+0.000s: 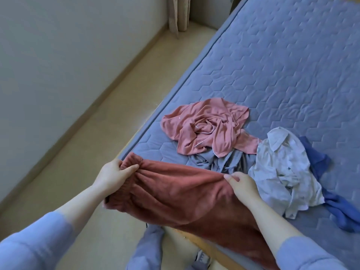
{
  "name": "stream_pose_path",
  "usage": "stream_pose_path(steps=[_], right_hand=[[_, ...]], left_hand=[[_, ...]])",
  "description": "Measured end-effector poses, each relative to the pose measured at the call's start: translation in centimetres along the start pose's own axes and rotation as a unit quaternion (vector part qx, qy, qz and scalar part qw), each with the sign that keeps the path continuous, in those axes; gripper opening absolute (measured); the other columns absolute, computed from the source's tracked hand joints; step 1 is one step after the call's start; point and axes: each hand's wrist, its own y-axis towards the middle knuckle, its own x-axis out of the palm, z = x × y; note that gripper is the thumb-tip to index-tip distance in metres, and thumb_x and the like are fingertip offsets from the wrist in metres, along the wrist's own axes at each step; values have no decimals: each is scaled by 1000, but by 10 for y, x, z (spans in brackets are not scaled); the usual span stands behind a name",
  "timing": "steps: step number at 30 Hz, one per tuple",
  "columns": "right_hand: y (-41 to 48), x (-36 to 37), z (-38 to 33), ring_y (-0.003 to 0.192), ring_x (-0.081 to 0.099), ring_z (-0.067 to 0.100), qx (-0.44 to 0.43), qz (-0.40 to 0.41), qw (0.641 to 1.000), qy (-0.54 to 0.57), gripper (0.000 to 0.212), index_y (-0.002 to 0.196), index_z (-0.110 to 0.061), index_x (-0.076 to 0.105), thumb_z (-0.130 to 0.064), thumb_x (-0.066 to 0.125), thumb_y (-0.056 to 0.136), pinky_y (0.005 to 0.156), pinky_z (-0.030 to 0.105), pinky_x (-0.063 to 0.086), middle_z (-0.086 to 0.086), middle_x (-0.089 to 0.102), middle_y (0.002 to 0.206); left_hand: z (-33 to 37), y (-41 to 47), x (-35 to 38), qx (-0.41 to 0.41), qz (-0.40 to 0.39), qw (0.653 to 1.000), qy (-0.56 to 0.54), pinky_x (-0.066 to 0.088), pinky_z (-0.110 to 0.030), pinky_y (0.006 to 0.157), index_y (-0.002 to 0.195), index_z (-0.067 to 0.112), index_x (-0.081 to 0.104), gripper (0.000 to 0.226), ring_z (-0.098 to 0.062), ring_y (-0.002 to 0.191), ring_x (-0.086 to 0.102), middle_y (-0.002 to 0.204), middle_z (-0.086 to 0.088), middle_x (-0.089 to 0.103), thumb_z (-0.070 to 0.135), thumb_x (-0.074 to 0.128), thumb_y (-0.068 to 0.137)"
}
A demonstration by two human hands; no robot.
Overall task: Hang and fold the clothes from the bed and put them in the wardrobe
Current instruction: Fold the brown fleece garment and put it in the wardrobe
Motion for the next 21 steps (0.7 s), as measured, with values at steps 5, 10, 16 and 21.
stream_pose_path(steps=[5, 10, 16, 21], right_hand=[[39, 55, -23, 85, 60, 30, 31, 13, 999, -25, 32, 74, -6, 62, -32, 62, 93, 67, 33, 34, 8, 65, 77], [79, 94, -39, 91, 61, 33, 45, 19, 998, -38, 31, 78, -5, 63, -32, 61, 93, 74, 36, 41, 13, 67, 85], [109, 122, -43, 99, 60, 36, 66, 40, 995, -70, 28, 87, -2, 65, -28, 61, 94, 80, 38, 41, 20, 67, 97], [111, 129, -45, 114, 53, 37, 83, 44, 993, -75, 30, 118, -1, 59, -14, 63, 90, 97, 39, 39, 22, 58, 120]], left_hand=[[-37, 52, 9, -23, -17, 1000, -1, 40, -35, 59, 69, 14, 49, 45, -21, 68, 56, 69, -1, 61, 54, 66, 81], [-53, 98, 19, -28, -19, 999, -2, 41, -35, 66, 73, 20, 44, 39, -28, 81, 58, 78, 2, 60, 52, 65, 83], [-56, 144, 40, -29, -17, 999, -9, 37, -34, 68, 84, 19, 46, 32, -32, 94, 60, 95, -8, 64, 45, 65, 86], [-49, 157, 55, -44, -13, 998, 39, 46, -38, 81, 107, 12, 54, 40, -33, 103, 57, 109, -11, 60, 43, 66, 85]])
